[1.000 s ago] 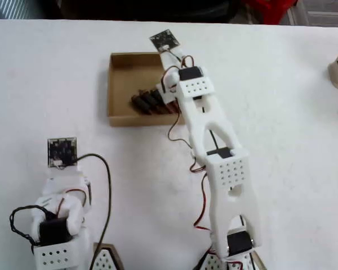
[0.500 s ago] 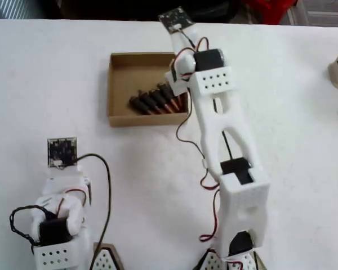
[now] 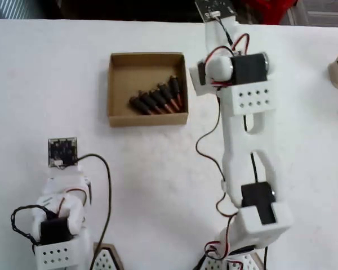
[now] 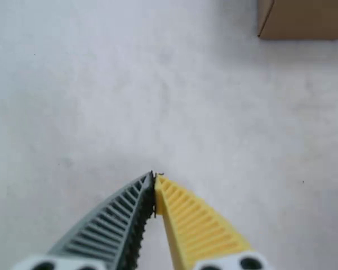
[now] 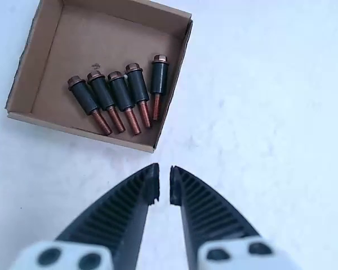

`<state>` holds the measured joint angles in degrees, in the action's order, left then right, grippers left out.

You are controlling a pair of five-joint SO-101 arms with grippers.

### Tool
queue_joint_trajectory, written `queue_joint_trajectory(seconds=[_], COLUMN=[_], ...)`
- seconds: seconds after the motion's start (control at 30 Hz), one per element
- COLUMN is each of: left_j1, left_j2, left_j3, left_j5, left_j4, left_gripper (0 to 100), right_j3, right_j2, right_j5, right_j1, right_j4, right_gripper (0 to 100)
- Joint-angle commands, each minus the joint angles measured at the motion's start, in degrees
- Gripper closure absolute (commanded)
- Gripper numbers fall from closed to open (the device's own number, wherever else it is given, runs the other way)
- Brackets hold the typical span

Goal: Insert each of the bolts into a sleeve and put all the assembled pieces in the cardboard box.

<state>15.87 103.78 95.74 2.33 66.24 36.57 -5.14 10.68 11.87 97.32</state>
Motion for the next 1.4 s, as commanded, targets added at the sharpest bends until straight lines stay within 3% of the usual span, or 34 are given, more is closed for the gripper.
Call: queue_joint_trajectory(seconds=[0.0, 0.37, 0.7, 0.87, 1.03, 1.23, 1.37], left_j1=[0.3, -2.8, 5.0, 5.3, 5.3, 5.3, 5.3], left_j2=[-0.2, -0.5, -0.4, -0.4, -0.4, -0.4, -0.4], left_j3=[-0.3, 1.3, 1.3, 1.3, 1.3, 1.3, 1.3], left_j5=[0.6, 0.7, 0.6, 0.6, 0.5, 0.5, 0.5], left_j4=[-1.4, 1.0, 5.5, 6.9, 6.9, 6.9, 6.9], left_gripper=[98, 98, 98, 98, 98, 98, 98], right_j3=[-6.1, -49.9, -89.8, -104.9, -119.7, -129.8, -130.7], right_j2=[9.2, 44.4, 78.0, 93.1, 104.0, 108.3, 107.7], right_j5=[-0.6, -0.2, 0.1, 9.9, 10.4, 9.8, -1.1], right_j1=[-1.8, -4.4, -6.5, -6.4, -6.5, -6.9, -10.4], right_j4=[0.9, -11.5, -22.1, -24.9, -27.5, -28.6, -28.4], right_gripper=[98.1, 98.1, 98.1, 98.1, 98.1, 98.1, 98.1])
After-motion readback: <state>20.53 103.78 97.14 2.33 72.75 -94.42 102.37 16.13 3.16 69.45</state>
